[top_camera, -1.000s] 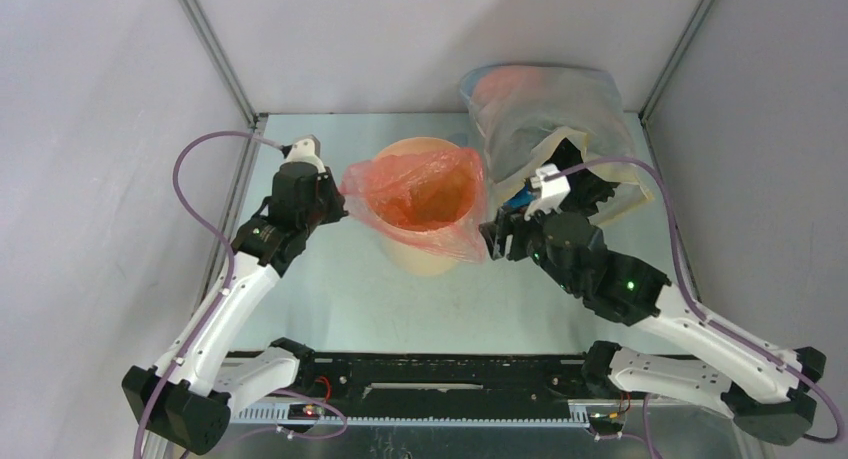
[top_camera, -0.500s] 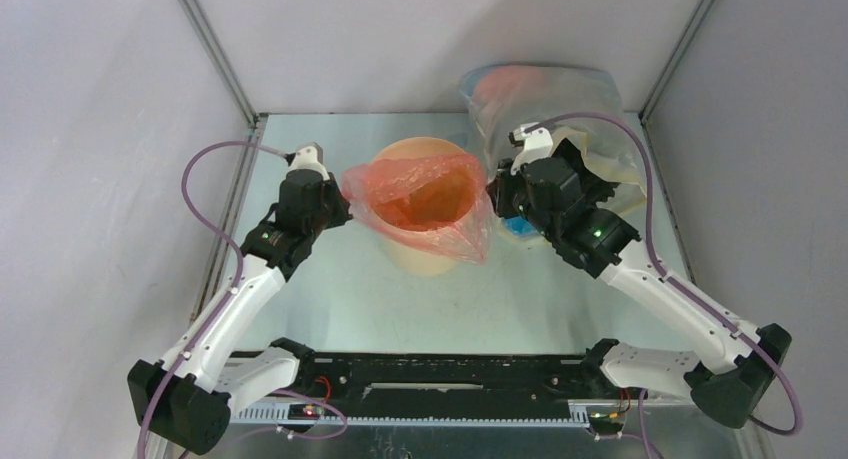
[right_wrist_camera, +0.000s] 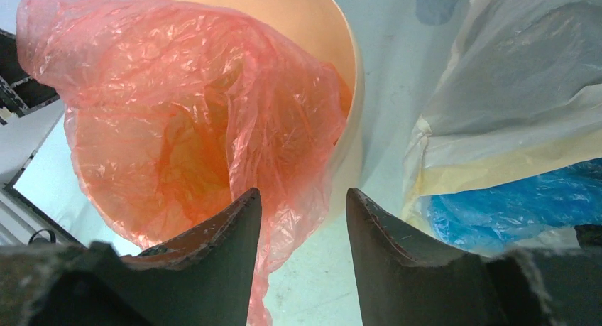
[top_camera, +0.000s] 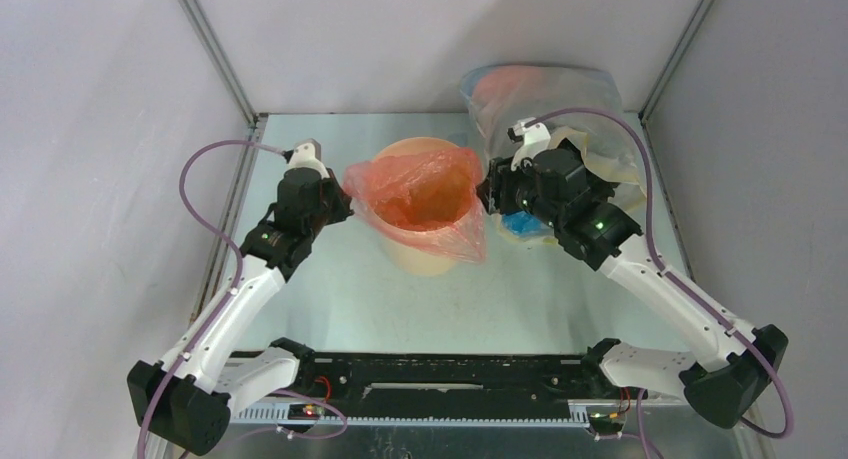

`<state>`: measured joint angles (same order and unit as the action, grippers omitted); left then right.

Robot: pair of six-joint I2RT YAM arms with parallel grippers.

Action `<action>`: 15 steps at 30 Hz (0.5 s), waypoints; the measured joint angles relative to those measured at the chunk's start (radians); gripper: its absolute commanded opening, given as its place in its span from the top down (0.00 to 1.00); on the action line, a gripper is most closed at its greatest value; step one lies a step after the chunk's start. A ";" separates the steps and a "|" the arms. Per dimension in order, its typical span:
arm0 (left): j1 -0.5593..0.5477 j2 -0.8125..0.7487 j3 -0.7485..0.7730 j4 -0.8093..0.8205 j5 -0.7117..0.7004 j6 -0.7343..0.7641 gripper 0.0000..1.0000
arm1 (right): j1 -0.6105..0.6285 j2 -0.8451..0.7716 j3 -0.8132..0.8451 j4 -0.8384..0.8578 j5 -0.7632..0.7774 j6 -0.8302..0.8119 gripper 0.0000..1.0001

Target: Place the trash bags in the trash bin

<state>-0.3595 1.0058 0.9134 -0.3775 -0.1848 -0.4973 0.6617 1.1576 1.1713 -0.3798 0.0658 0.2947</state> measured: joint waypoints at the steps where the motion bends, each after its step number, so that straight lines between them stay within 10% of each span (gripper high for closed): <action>1: 0.000 -0.001 0.000 0.000 0.004 0.000 1.00 | 0.003 -0.003 0.000 -0.003 0.002 -0.002 0.51; 15: 0.000 -0.035 0.000 -0.003 0.007 0.000 1.00 | 0.082 -0.112 0.022 -0.020 0.070 -0.061 0.52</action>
<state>-0.3595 0.9707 0.9134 -0.3809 -0.1780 -0.4973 0.7433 1.0458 1.1934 -0.3996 0.1360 0.2337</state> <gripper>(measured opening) 0.003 0.474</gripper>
